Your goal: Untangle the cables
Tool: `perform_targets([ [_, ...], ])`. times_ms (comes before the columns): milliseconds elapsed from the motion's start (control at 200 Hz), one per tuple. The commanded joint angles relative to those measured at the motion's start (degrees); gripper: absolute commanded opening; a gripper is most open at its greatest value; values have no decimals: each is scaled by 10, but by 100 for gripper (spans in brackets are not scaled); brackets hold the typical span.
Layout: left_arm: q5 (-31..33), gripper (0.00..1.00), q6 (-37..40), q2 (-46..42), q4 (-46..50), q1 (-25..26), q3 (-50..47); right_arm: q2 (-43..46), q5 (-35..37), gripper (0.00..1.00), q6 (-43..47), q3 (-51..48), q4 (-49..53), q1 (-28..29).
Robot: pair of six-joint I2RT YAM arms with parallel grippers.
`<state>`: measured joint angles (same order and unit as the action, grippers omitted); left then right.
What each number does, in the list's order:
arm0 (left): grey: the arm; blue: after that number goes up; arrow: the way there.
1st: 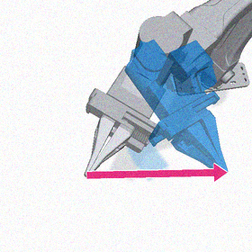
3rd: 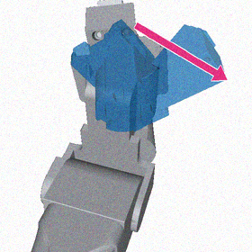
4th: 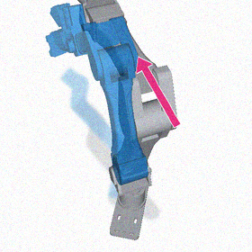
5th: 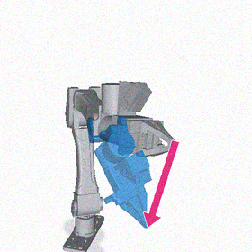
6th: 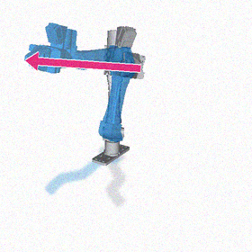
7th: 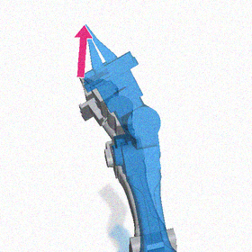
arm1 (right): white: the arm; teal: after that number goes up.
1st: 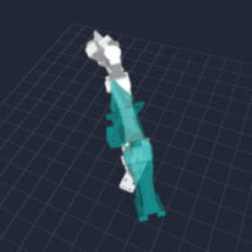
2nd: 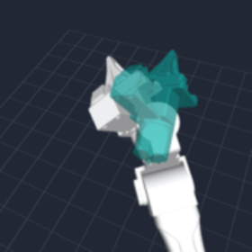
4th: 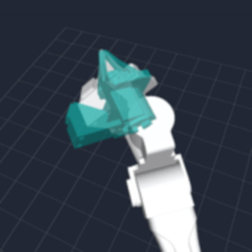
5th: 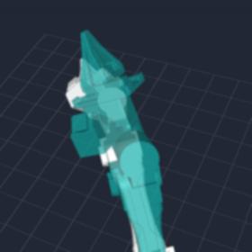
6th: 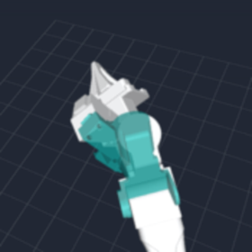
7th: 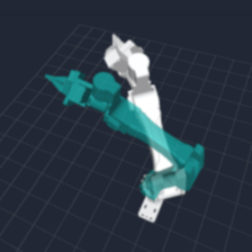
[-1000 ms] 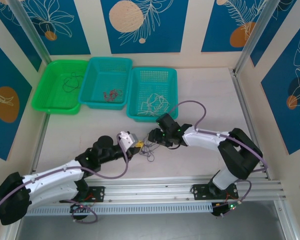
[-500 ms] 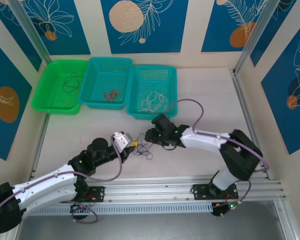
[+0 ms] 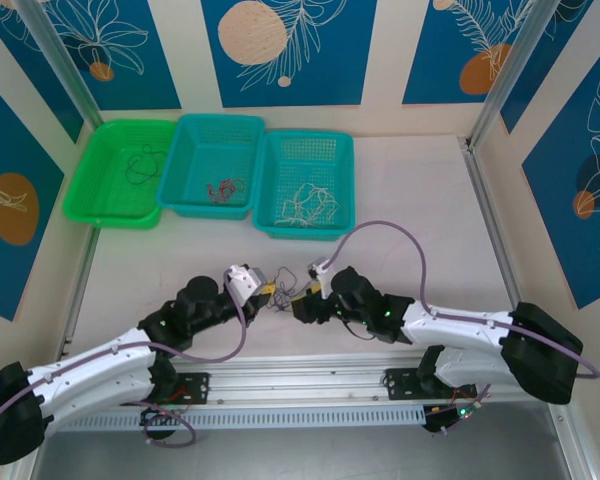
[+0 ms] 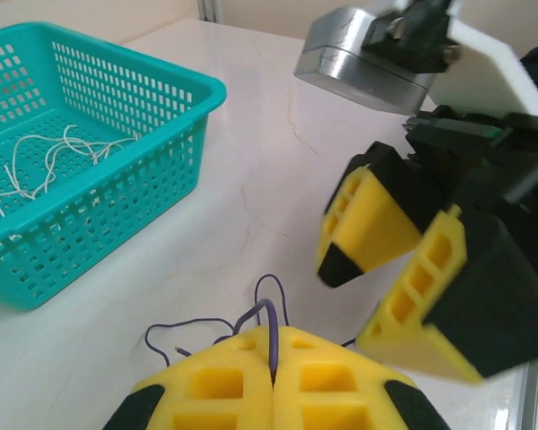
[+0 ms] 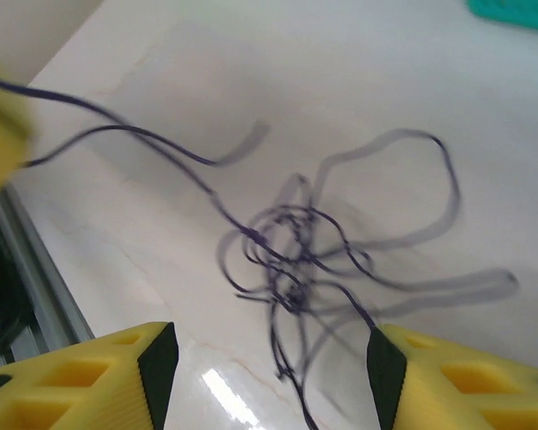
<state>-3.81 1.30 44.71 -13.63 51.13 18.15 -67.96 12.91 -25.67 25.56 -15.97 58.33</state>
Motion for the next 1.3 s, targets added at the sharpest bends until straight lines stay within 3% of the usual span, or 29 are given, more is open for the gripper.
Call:
perform_targets([
  [0, -24, 0, -14, 0, -4, -3, 19, -57, 44, 61, 141, 30, -132, 23],
  [205, -34, 0, -27, -25, -2, -3, 38, -213, 125, 58, 158, 103, -201, 27],
  [295, -35, 0, -26, -57, 13, -4, 62, -256, 193, 50, 103, 128, -170, 25],
  [385, 7, 0, -20, -102, 33, -6, 95, -264, 254, 43, 18, 119, -132, 14],
  [505, 90, 0, -5, -152, 76, -18, 148, -223, 271, 42, -44, 85, -110, -13],
  [690, 149, 0, -11, -177, 108, -36, 198, -189, 251, 34, -75, 73, -26, -51],
  [935, 259, 0, -42, -201, 155, -44, 191, -111, 240, 0, -131, 8, -39, -76],
  [1050, 275, 0, -52, -202, 188, -52, 182, -53, 251, 0, -146, -20, -14, -86],
  [1190, 351, 0, -76, -207, 239, -73, 180, 45, 284, 0, -223, -44, 113, -135],
  [1295, 397, 0, -89, -193, 326, -120, 204, 160, 264, 0, -310, -46, 285, -242],
])
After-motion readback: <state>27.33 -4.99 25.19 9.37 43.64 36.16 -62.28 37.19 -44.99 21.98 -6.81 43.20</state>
